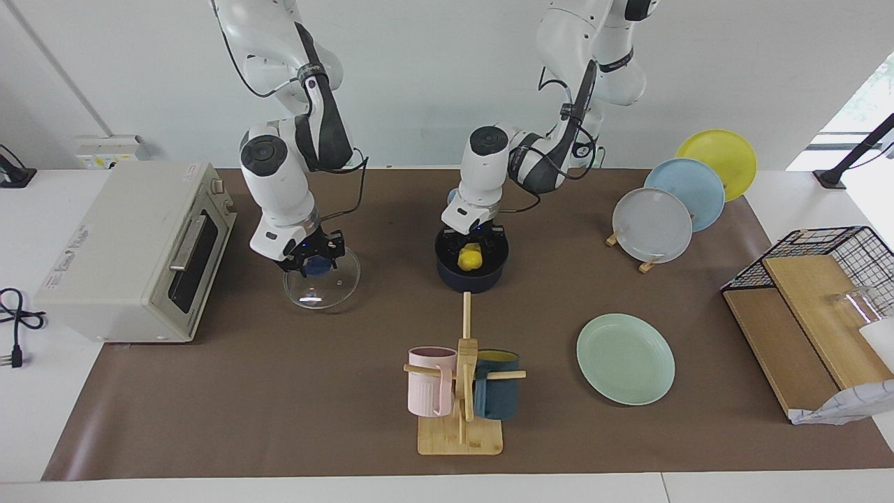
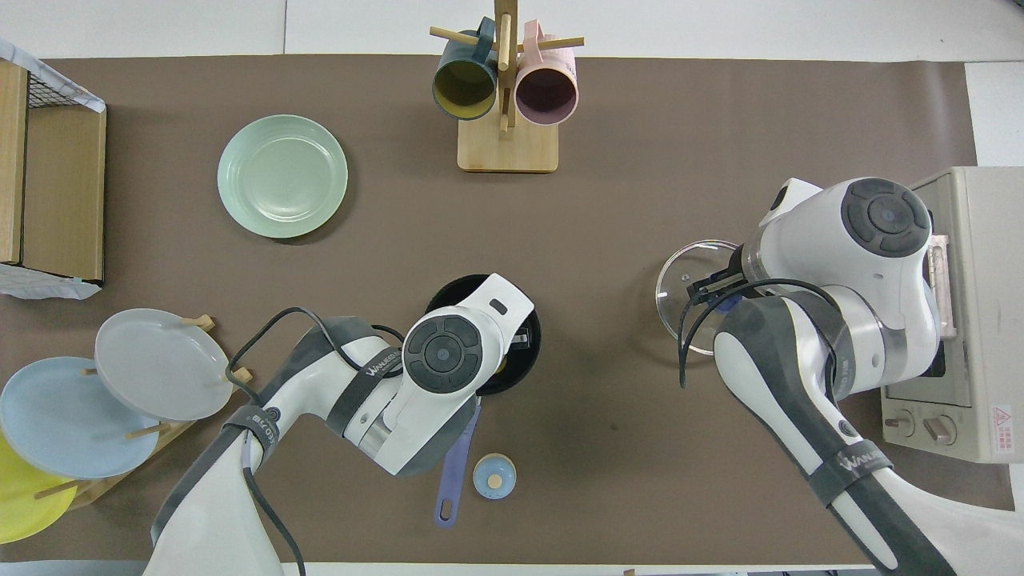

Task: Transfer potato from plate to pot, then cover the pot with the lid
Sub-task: 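Carry the yellow potato with the left gripper over the black pot and release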

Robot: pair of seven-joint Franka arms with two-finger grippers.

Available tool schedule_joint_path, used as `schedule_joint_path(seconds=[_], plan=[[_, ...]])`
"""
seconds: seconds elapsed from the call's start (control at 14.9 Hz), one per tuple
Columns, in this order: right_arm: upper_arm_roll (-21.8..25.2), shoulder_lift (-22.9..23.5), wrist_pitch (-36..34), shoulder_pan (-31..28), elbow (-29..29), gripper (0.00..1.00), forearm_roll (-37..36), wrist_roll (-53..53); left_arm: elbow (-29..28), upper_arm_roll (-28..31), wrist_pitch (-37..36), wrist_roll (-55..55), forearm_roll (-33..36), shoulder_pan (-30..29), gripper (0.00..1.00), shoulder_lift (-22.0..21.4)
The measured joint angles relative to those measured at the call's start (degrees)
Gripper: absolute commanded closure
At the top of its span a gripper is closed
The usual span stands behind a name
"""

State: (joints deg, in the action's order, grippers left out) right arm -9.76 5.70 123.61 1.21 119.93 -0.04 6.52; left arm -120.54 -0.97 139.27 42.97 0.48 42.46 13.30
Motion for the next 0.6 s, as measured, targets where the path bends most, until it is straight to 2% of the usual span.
schedule_joint_path(seconds=[0.07,0.13,0.2,0.4,0.6], plan=[[0.0,0.0,0.0,0.0,0.0,1.0,0.0,0.0,0.0,0.0,0.0,-0.1,0.0,0.0,1.0,0.0],[0.0,0.0,0.0,0.0,-0.1,1.0,0.0,0.0,0.0,0.0,-0.1,-0.3,0.1,0.0,0.55,0.0],[0.0,0.0,-0.1,0.0,-0.3,1.0,0.0,0.0,0.0,0.0,-0.1,-0.8,0.1,0.0,0.01,0.0],[0.0,0.0,-1.1,0.0,-1.3,1.0,0.0,0.0,0.6,0.7,-1.3,-3.3,0.1,-0.1,0.0,-0.5],[-0.5,0.1,-2.1,0.0,-1.8,1.0,0.0,-0.3,5.5,1.2,-12.5,-6.5,0.1,-2.8,0.0,-3.8]])
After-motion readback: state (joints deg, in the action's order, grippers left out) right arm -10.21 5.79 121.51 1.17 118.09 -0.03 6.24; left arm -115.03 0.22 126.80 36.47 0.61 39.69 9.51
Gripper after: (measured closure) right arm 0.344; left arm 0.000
